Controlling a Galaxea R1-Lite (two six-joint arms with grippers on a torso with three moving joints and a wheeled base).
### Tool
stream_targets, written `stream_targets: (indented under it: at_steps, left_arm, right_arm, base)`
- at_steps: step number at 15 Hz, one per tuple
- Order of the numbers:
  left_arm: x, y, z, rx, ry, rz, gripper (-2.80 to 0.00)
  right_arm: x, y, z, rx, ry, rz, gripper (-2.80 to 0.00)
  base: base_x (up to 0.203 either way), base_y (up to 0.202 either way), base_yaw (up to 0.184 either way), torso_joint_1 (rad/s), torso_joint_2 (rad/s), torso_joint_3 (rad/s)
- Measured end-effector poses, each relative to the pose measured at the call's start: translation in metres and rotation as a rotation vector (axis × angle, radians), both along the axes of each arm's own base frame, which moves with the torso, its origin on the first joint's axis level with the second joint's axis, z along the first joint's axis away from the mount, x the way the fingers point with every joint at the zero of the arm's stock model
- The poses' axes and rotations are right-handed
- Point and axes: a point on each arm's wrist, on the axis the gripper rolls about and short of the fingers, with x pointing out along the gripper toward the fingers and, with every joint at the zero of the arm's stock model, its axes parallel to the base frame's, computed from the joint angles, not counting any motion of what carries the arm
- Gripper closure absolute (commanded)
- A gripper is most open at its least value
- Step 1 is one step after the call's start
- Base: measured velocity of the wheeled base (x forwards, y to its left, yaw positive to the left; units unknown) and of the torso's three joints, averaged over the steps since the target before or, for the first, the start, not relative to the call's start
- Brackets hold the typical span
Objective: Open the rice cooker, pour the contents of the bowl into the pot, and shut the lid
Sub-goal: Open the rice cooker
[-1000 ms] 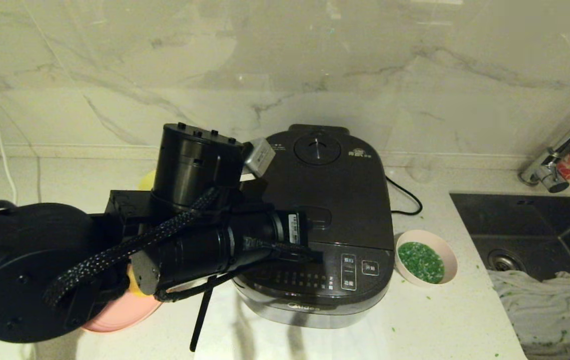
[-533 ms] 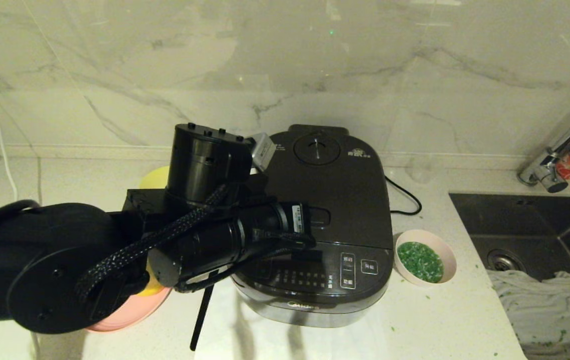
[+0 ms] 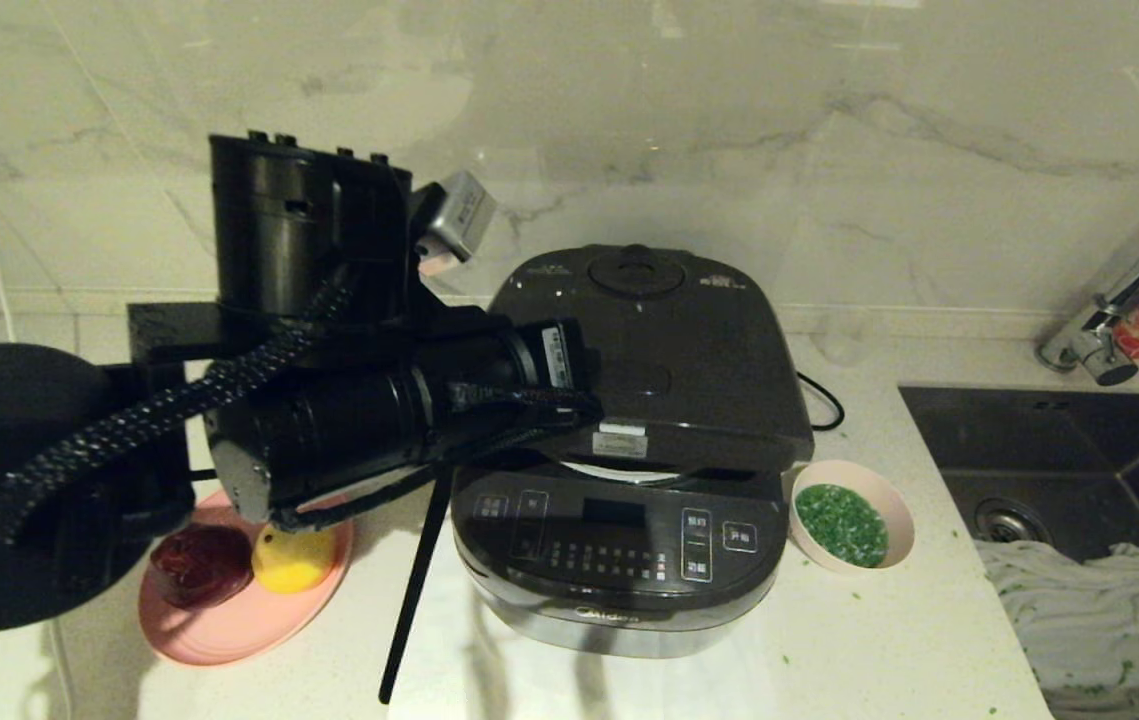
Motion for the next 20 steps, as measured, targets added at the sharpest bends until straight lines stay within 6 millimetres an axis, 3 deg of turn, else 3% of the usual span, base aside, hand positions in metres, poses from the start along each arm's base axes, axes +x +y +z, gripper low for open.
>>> stream_targets:
  at_steps: [8, 13, 16, 20]
  left_arm:
    - [-0.041, 0.037, 0.079, -0.145, -0.152, -0.009, 0.00]
    - [-0.080, 0.079, 0.123, -0.174, -0.276, 0.019, 0.00]
    - [-0.098, 0.095, 0.109, -0.090, -0.237, -0.013, 0.00]
    - [-0.096, 0.087, 0.058, 0.061, -0.135, -0.105, 0.00]
  right_arm:
    - [0.000, 0.000, 0.000, 0.000, 0.000, 0.000, 0.00]
    - [0.000, 0.000, 0.000, 0.000, 0.000, 0.000, 0.00]
    - [0.000, 0.000, 0.000, 0.000, 0.000, 0.000, 0.00]
    - [0.000, 0.000, 0.000, 0.000, 0.000, 0.000, 0.00]
  base:
    - [0.000, 0.000, 0.000, 0.000, 0.00, 0.000]
    - [0.000, 0.000, 0.000, 0.000, 0.00, 0.000]
    - [0.000, 0.000, 0.000, 0.000, 0.00, 0.000]
    - [0.000, 0.000, 0.000, 0.000, 0.00, 0.000]
